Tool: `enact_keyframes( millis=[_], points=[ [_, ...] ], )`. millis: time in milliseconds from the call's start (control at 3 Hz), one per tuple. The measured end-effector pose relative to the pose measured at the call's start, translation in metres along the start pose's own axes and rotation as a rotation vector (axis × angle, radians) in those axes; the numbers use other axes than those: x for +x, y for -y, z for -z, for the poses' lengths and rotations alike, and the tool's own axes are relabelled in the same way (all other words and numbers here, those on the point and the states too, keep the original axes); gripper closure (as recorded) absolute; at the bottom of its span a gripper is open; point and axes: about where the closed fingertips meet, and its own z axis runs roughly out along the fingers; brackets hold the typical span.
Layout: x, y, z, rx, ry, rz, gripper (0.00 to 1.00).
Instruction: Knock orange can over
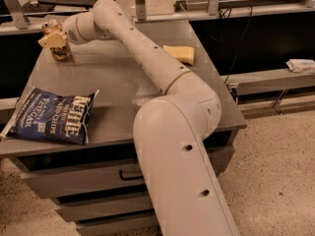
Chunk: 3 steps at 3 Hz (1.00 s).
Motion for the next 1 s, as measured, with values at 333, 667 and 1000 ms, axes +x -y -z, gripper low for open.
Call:
enact_keyframes(
  millis=[333, 667, 1000],
  points=[
    [-0.001, 0.004, 0.002, 0.004, 0.021, -0.019, 0.63],
    [-0.003, 0.01, 0.019, 0.018, 0.035, -0.019, 0.87],
    [-0.006, 0.012, 0.055, 0.035, 0.014, 0.026, 1.0]
  ],
)
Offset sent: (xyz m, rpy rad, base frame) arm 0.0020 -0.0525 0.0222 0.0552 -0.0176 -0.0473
